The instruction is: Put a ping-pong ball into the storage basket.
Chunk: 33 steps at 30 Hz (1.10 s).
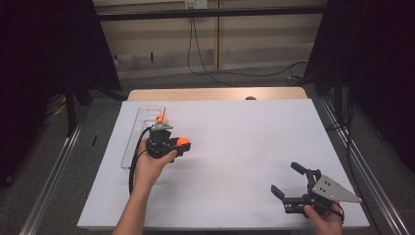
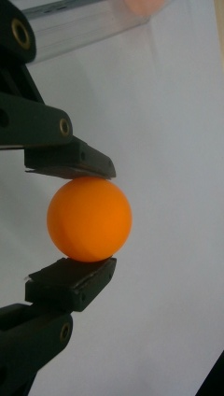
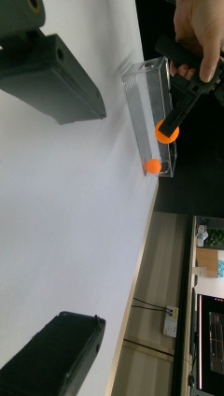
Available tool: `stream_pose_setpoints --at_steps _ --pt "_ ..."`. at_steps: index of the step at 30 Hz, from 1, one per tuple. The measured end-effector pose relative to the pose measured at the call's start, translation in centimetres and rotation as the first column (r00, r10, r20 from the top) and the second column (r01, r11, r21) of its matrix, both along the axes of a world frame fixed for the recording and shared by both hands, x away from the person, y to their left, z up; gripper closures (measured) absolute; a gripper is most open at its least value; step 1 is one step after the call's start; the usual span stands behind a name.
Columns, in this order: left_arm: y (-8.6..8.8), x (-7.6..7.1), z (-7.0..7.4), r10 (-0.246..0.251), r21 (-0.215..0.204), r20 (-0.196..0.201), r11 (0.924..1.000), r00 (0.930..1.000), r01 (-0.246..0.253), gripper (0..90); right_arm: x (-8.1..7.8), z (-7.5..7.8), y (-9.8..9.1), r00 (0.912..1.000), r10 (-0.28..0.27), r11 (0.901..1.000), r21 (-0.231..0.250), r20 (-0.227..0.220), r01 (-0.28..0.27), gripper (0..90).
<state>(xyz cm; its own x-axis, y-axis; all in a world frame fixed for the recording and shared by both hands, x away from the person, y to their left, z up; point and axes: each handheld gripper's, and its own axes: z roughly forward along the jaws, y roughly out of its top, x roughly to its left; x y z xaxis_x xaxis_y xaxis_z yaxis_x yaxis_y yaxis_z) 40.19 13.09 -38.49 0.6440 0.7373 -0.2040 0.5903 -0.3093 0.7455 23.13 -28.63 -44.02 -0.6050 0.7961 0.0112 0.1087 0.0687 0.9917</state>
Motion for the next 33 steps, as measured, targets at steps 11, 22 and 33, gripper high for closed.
stream_pose_setpoints --at_steps 11,22,33 --pt "0.25 0.01 0.13 -0.001 0.009 -0.003 1.0 1.0 0.001 50.7 0.01 0.0 0.01 1.0 0.001 1.0 -0.001 0.002 -0.001 1.4" --pt "0.7 0.05 0.37 0.003 0.004 0.0 1.0 1.0 -0.003 50.7 0.0 0.01 0.01 1.0 0.001 1.0 0.0 0.002 -0.001 1.4" --pt "1.01 0.05 0.55 0.011 0.018 0.006 0.9998 0.9999 -0.011 50.7 -0.01 0.0 0.0 1.0 -0.001 1.0 0.001 0.0 0.001 1.4"
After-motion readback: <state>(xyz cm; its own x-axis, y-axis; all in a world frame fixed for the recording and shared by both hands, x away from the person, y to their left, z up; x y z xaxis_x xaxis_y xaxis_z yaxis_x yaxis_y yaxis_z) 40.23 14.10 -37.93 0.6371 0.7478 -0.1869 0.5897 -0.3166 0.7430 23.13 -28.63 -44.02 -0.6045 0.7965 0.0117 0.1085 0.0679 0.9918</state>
